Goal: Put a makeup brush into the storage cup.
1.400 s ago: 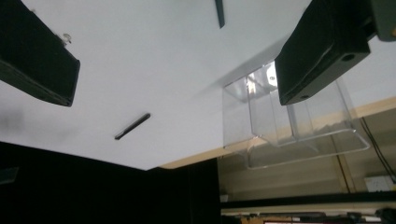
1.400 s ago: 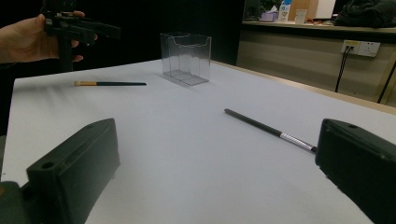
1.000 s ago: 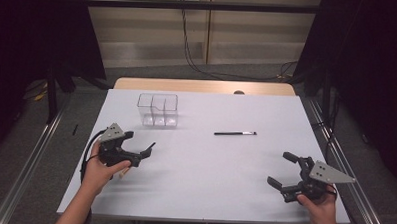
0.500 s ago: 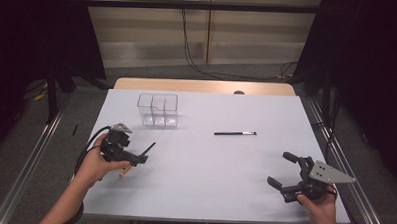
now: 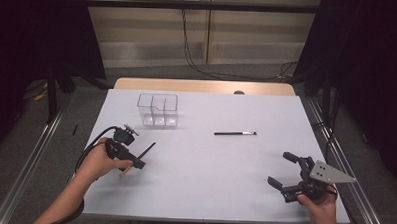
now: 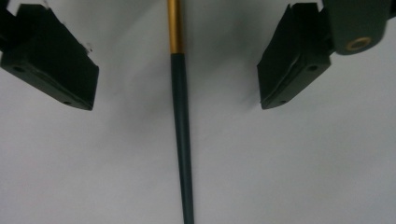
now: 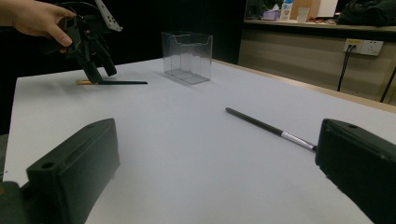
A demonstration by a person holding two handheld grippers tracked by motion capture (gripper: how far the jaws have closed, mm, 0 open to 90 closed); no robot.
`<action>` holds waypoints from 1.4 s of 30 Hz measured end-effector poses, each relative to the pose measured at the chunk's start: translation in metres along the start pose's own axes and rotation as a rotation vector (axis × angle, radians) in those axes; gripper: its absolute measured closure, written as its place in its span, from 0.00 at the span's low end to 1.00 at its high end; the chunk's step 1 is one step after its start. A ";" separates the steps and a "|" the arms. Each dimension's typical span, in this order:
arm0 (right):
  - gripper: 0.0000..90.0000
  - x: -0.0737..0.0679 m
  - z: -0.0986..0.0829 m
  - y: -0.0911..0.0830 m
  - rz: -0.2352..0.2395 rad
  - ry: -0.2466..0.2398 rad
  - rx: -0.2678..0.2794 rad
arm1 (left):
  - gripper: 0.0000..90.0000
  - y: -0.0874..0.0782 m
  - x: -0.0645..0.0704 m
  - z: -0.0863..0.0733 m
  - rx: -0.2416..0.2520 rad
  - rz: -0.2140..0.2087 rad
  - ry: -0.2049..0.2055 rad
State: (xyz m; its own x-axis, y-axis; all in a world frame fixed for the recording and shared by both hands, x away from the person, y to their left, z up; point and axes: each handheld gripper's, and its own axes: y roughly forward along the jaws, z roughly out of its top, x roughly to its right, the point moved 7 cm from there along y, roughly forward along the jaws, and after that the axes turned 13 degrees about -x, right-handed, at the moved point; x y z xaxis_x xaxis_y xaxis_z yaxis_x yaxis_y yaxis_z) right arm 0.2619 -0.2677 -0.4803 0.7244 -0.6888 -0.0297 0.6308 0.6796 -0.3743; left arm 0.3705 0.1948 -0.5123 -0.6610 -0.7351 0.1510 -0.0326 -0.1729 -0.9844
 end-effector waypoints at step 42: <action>0.00 0.000 -0.002 0.002 -0.001 -0.014 -0.023 | 0.93 -0.001 0.000 -0.003 -0.145 0.082 0.038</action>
State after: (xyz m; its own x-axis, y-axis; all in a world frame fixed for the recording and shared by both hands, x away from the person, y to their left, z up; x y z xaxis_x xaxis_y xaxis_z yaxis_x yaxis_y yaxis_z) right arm 0.2630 -0.2665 -0.4827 0.7277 -0.6857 -0.0160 0.6252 0.6727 -0.3957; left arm 0.3683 0.1967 -0.5114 -0.6937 -0.7170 0.0688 -0.0834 -0.0149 -0.9964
